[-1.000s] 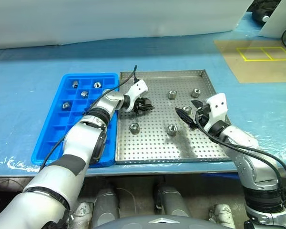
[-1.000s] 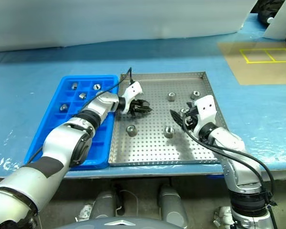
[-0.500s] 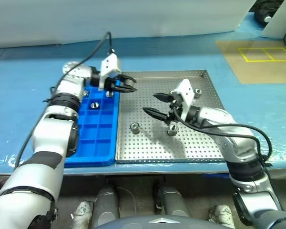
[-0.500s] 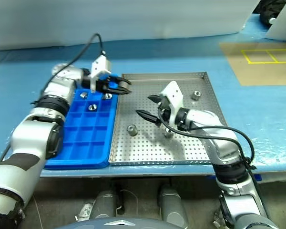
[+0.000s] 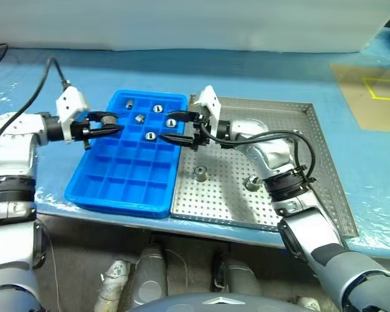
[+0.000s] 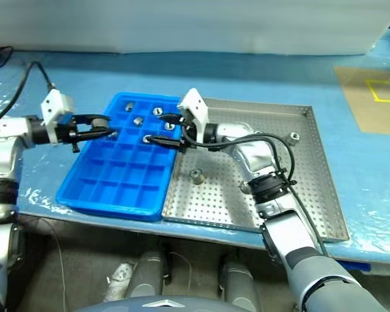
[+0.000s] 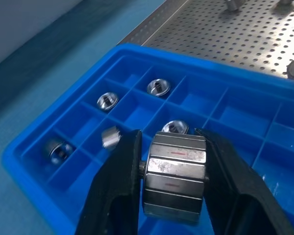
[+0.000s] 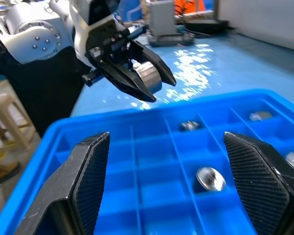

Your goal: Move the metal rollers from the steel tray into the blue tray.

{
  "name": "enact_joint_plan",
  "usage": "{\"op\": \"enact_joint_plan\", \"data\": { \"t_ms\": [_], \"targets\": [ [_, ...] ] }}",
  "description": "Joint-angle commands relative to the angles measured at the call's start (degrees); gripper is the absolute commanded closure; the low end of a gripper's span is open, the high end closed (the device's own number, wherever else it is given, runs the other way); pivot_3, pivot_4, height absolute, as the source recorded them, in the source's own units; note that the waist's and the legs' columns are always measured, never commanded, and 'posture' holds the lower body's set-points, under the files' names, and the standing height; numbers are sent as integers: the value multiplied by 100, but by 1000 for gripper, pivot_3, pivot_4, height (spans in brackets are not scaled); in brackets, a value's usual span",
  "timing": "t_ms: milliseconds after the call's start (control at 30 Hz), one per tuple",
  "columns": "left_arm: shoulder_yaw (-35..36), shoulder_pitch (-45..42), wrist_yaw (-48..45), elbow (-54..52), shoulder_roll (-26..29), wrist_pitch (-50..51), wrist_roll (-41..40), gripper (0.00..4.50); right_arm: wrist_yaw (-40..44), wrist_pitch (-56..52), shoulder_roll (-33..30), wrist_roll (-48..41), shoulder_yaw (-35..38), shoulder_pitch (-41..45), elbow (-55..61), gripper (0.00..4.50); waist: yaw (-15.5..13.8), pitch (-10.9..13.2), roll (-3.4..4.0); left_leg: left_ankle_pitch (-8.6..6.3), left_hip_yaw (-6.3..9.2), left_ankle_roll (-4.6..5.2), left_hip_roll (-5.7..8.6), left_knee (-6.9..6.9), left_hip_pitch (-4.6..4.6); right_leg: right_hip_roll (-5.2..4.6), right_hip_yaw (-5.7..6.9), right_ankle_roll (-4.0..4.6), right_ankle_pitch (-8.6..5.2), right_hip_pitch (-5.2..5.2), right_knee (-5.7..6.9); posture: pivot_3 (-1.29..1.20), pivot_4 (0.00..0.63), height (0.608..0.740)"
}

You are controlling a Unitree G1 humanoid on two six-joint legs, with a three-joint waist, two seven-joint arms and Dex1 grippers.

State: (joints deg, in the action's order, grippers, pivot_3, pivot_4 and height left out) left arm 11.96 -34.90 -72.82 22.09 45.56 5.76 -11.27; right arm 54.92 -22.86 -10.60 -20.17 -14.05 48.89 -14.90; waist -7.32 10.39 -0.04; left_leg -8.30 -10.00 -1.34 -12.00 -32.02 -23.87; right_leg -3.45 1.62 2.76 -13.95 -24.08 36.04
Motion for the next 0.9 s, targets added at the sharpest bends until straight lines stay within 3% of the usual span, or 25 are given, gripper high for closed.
{"op": "enact_joint_plan", "data": {
  "t_ms": [33,367,833,900],
  "targets": [
    [362,446,452,-454,160,79,-180,3156,169,222,125,47,-6,131,-56,649,-50,0,0,0,1,-1,2,-1,-1,-2,0,0,0,-1,2,241,150,740],
    [474,1905,1030,-1545,-104,515,-673,3156,212,119,48,191,55,-69,34,649,-149,0,-7,20,16,-34,2,-14,4,2,-1,11,-10,-15,57,232,150,740],
    [187,1972,1300,-986,-143,193,-537,3156,-48,-3,-65,260,108,-299,305,649,-134,-2,-9,33,17,-55,8,-11,19,14,-13,14,-12,-15,65,194,150,740],
    [153,1949,1314,-907,-129,120,-500,2451,-70,-18,-68,259,114,-321,332,649,-132,-2,-10,33,17,-55,7,-11,19,15,-13,14,-12,-15,66,190,150,740]
  ]
}}
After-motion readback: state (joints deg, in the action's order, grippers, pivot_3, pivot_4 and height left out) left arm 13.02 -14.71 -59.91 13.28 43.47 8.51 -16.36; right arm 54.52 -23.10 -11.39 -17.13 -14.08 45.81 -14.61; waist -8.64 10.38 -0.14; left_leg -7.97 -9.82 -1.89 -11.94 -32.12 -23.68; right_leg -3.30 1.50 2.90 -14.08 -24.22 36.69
